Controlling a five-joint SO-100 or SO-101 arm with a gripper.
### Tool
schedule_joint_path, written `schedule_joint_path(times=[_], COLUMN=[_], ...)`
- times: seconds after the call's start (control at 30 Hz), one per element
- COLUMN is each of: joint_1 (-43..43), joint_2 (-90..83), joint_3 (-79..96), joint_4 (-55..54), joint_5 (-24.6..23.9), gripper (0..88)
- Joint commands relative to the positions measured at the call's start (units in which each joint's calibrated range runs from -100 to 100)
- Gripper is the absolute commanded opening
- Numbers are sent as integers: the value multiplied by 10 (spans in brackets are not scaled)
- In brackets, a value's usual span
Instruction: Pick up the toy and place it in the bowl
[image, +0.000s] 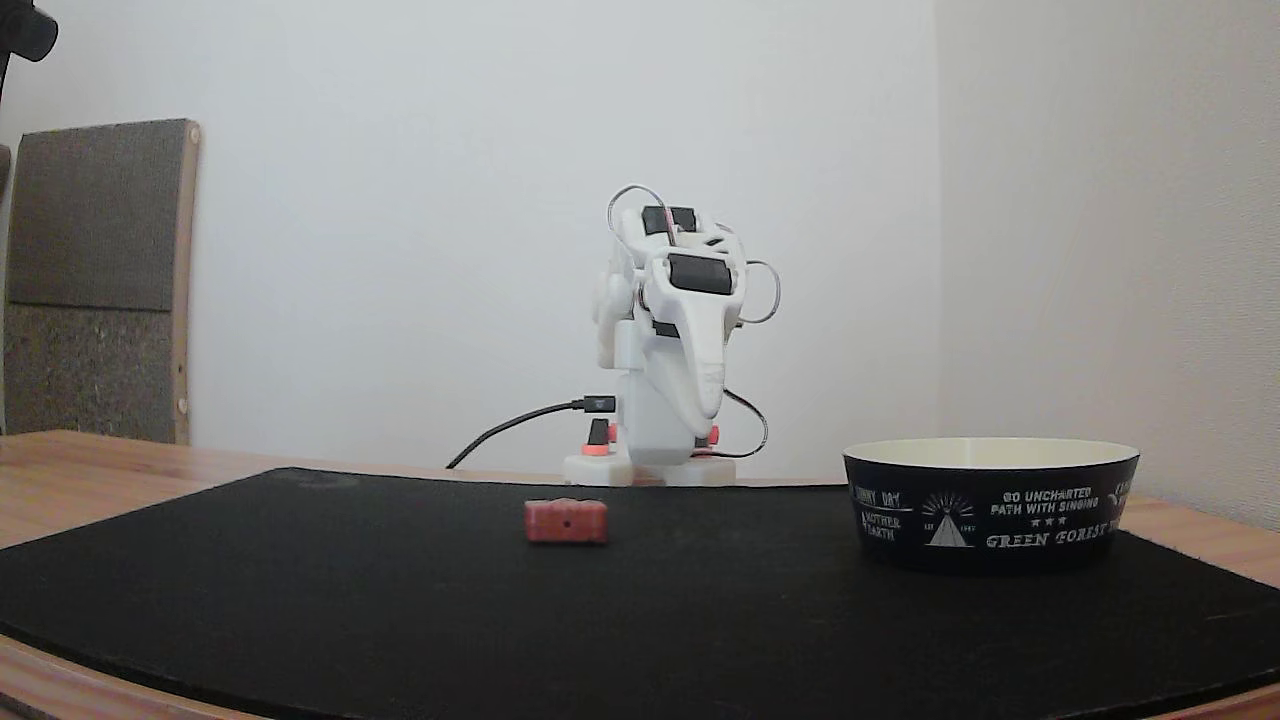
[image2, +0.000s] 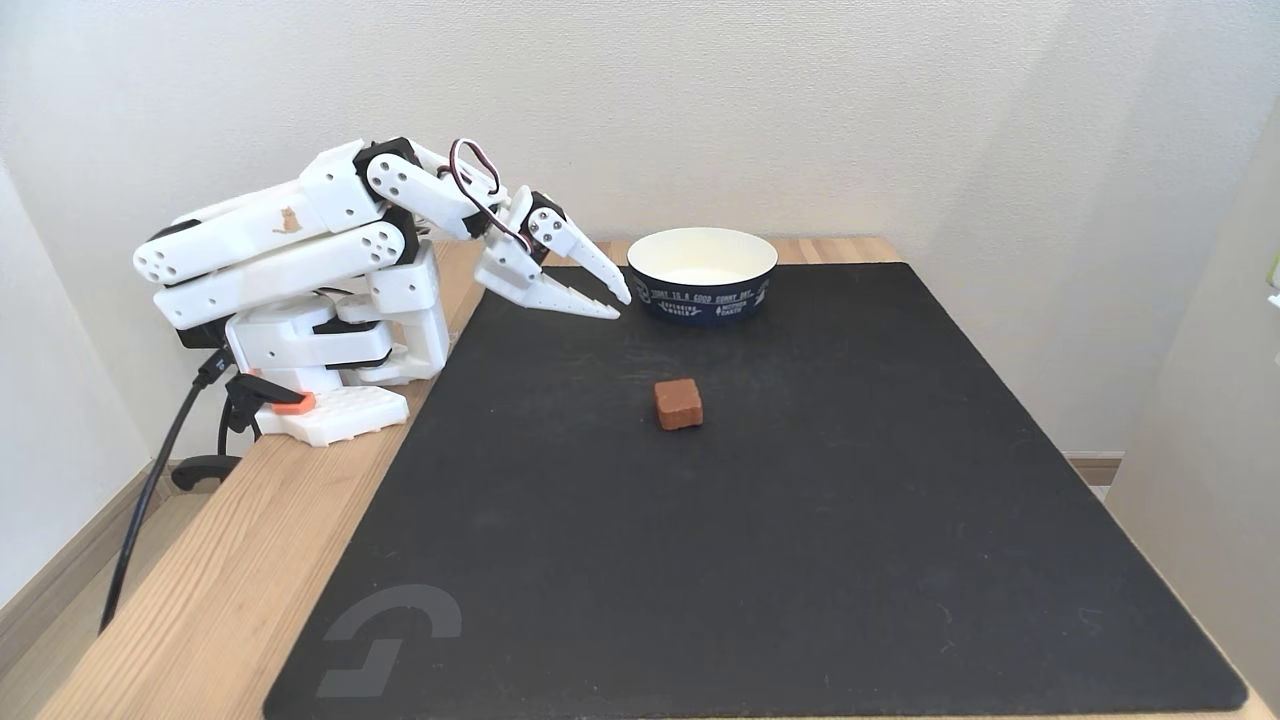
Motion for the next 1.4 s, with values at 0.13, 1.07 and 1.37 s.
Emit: schedule_joint_path(times=[0.13,1.07,1.37], joint_1=[-1,139,214], joint_2=[-7,689,818], joint_3=[8,-437,-571], joint_4=[1,10,15], joint_5=[1,121,171], gripper=[316,421,421])
